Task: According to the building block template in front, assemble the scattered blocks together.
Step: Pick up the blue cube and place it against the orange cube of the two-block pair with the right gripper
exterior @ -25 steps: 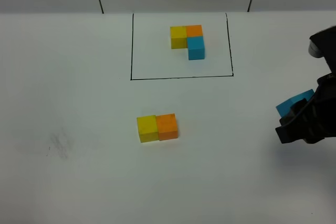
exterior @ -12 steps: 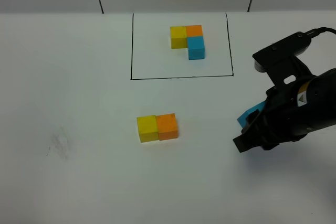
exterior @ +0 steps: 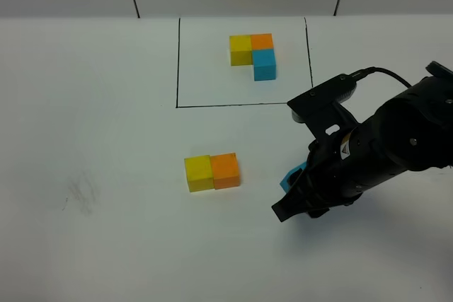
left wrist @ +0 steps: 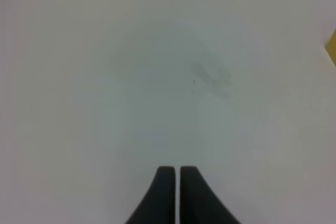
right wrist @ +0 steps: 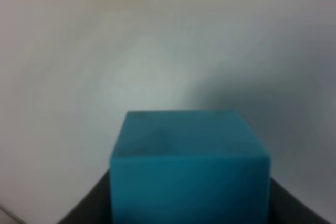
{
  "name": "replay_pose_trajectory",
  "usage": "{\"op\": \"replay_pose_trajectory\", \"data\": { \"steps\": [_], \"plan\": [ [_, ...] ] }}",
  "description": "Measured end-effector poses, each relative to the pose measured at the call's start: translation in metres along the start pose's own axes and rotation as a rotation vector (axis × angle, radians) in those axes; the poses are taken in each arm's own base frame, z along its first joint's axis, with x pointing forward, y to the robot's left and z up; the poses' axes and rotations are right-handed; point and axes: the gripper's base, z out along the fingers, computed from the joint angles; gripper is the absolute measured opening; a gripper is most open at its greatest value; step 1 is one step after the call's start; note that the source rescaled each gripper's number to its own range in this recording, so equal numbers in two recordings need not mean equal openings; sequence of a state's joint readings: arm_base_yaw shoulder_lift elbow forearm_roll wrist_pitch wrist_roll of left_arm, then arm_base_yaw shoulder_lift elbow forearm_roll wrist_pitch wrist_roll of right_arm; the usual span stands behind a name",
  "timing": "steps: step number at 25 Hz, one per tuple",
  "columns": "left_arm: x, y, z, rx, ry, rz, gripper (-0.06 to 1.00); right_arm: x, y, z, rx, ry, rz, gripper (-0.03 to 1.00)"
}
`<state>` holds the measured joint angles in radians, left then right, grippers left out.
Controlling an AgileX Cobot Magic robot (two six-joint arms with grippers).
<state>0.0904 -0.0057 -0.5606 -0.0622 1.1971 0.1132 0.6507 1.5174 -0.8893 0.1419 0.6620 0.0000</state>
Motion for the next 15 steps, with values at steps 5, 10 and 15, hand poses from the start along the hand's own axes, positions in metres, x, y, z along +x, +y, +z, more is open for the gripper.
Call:
{"op": "replay_pose_trajectory", "data": {
  "steps": [5, 10, 15],
  "plan": [
    [0.000, 0.000, 0.000, 0.000, 0.000, 0.000, 0.00, -0.002, 0.001, 0.012, -0.020, 0.003, 0.013, 0.47],
    [0.000, 0.000, 0.000, 0.000, 0.000, 0.000, 0.00, -0.005, 0.001, 0.031, -0.036, 0.006, 0.059, 0.47],
    [0.000, 0.000, 0.000, 0.000, 0.000, 0.000, 0.00, -0.008, 0.008, 0.050, -0.044, -0.002, 0.088, 0.47]
  ]
}}
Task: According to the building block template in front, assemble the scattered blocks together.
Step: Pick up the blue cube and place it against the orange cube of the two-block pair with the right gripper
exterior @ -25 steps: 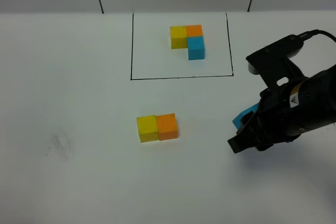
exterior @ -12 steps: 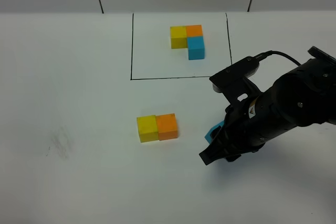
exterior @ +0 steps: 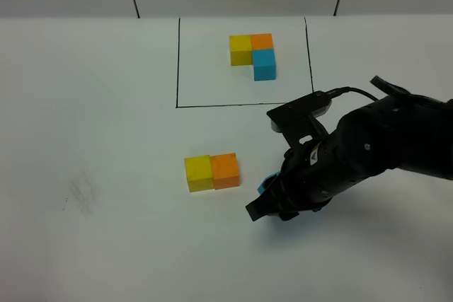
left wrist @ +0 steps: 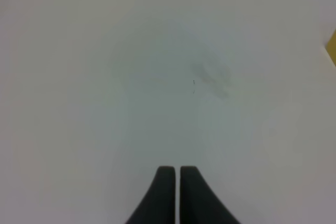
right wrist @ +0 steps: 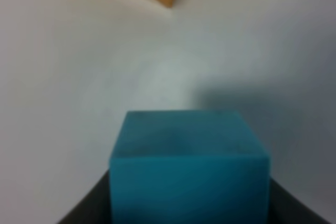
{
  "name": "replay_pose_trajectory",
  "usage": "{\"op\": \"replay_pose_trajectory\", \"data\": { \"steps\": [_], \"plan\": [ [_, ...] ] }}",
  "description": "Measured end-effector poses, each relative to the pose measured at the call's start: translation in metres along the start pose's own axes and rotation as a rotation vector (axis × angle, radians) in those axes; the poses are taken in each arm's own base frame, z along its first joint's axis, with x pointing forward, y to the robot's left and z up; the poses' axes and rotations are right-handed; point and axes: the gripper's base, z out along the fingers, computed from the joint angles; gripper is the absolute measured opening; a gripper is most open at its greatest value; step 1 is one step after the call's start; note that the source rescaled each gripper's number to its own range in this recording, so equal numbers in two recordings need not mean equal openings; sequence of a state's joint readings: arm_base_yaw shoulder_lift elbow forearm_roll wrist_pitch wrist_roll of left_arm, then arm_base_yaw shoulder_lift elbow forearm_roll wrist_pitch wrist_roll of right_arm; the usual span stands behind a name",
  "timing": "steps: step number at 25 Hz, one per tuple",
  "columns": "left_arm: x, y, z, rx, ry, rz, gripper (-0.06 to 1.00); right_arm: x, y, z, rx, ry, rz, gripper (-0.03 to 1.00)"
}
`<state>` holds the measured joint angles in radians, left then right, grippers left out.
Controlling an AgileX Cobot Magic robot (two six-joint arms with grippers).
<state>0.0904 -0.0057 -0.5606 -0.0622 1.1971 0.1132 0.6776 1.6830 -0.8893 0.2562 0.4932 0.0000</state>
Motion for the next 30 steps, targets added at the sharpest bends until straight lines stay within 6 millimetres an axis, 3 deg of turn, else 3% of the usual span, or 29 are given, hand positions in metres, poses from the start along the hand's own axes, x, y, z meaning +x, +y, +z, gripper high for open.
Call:
{"op": "replay_pose_trajectory", "data": {
  "steps": [7, 12, 20, 30],
  "plan": [
    [0.000, 0.002, 0.000, -0.019, 0.002, 0.007, 0.00, 0.000, 0.000, 0.023, 0.011, 0.003, 0.079, 0.47],
    [0.000, 0.003, 0.000, -0.028, 0.003, 0.011, 0.00, -0.005, 0.000, 0.024, 0.009, -0.058, 0.110, 0.47],
    [0.000, 0.004, 0.000, -0.042, 0.005, 0.017, 0.00, 0.003, 0.003, 0.024, 0.010, 0.025, 0.146, 0.47],
    [0.000, 0.004, 0.000, -0.046, 0.005, 0.018, 0.00, 0.001, 0.013, 0.025, -0.013, -0.018, 0.270, 0.47]
  ]
}}
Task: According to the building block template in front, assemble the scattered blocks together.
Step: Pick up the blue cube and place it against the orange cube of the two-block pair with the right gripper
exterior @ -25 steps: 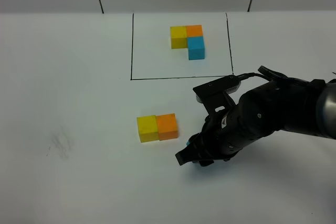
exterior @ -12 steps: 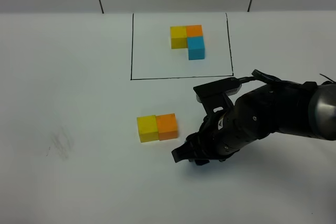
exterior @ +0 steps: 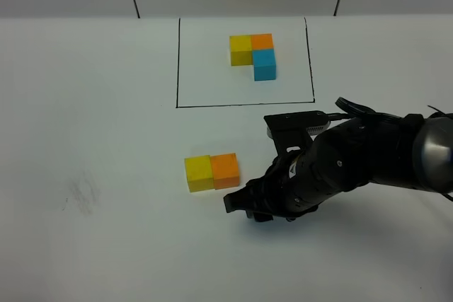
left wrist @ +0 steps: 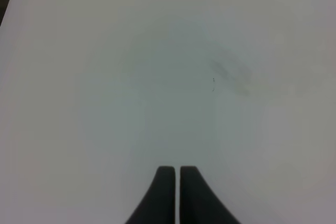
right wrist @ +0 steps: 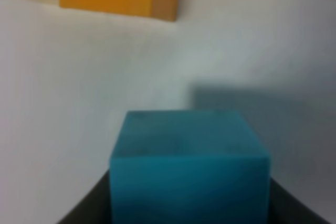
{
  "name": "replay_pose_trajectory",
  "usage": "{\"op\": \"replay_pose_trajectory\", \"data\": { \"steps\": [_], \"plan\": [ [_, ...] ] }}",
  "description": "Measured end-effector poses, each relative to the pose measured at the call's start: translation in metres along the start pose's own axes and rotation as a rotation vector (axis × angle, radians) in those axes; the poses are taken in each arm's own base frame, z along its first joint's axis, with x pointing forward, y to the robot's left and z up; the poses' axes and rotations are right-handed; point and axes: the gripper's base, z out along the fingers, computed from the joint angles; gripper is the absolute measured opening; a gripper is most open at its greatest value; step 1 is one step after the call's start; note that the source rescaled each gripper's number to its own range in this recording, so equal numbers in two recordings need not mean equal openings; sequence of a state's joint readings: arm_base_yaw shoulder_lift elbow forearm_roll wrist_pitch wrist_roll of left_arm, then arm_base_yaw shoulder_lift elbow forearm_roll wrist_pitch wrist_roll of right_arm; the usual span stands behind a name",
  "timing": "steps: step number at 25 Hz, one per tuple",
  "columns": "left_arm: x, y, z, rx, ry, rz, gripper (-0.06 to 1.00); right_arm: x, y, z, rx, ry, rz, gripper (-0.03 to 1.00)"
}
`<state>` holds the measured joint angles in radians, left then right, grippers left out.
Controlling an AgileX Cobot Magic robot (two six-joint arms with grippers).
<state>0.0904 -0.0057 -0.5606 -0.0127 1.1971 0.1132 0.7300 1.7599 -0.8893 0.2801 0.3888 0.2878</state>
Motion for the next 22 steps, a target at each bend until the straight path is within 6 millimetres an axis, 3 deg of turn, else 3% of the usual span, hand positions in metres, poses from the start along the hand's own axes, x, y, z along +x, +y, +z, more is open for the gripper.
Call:
{"op": "replay_pose_trajectory", "data": {
  "steps": [9, 22],
  "plan": [
    [0.000, 0.000, 0.000, -0.001, 0.000, 0.000, 0.00, -0.001, 0.022, -0.001, -0.012, -0.005, -0.039, 0.47],
    [0.000, 0.000, 0.000, -0.001, 0.000, 0.000, 0.00, -0.007, 0.045, 0.025, 0.020, 0.058, -0.107, 0.47]
  ]
}}
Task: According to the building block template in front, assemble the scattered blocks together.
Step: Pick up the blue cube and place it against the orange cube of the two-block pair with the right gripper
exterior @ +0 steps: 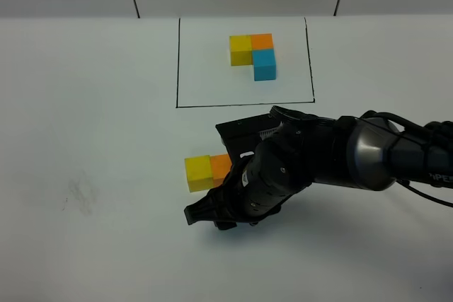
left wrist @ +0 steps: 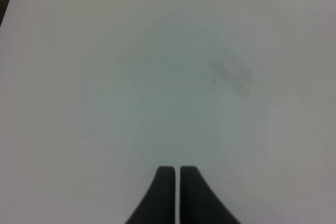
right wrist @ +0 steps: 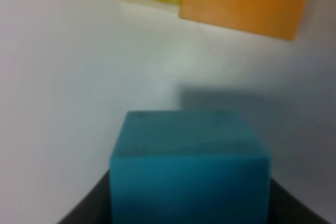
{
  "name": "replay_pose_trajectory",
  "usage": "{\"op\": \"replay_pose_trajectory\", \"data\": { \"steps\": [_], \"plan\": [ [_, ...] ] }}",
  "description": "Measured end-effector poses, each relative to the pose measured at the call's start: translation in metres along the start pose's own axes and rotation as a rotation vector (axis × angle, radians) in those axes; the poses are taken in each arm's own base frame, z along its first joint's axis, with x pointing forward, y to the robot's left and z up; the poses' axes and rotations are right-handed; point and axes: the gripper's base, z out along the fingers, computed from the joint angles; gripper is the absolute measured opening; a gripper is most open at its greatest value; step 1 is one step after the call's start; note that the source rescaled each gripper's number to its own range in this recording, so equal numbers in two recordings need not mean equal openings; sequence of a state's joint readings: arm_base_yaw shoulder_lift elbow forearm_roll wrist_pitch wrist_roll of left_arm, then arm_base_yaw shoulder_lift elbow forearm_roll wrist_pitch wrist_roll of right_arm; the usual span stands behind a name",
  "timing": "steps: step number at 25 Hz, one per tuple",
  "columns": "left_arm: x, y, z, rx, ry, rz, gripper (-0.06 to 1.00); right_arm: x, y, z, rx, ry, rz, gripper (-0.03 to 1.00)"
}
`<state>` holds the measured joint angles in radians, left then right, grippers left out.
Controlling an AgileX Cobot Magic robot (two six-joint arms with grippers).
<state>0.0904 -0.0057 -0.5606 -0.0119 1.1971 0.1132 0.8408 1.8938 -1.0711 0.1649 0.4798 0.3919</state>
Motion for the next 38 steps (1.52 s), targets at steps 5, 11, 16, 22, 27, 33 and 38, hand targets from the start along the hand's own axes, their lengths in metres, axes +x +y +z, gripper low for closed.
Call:
{"op": "replay_pose_trajectory", "data": {
  "steps": [5, 11, 16, 22, 27, 33, 38],
  "plan": [
    [0.000, 0.000, 0.000, 0.000, 0.000, 0.000, 0.00, -0.003, 0.000, 0.009, 0.025, 0.020, -0.003, 0.47],
    [0.000, 0.000, 0.000, 0.000, 0.000, 0.000, 0.00, -0.003, -0.002, 0.016, 0.045, 0.029, -0.023, 0.47],
    [0.000, 0.000, 0.000, 0.000, 0.000, 0.000, 0.00, -0.005, -0.005, 0.030, 0.082, 0.058, -0.048, 0.47],
    [0.000, 0.000, 0.000, 0.000, 0.000, 0.002, 0.00, -0.011, -0.005, 0.028, 0.119, 0.038, -0.066, 0.47],
    [0.000, 0.000, 0.000, -0.001, 0.000, 0.003, 0.00, -0.014, -0.005, 0.027, 0.134, 0.029, -0.070, 0.47],
    [0.000, 0.000, 0.000, -0.001, 0.000, 0.003, 0.00, -0.015, -0.005, 0.027, 0.135, 0.026, -0.063, 0.47],
    [0.000, 0.000, 0.000, -0.001, 0.000, 0.003, 0.00, -0.015, -0.004, 0.026, 0.132, 0.020, -0.059, 0.47]
  ]
}}
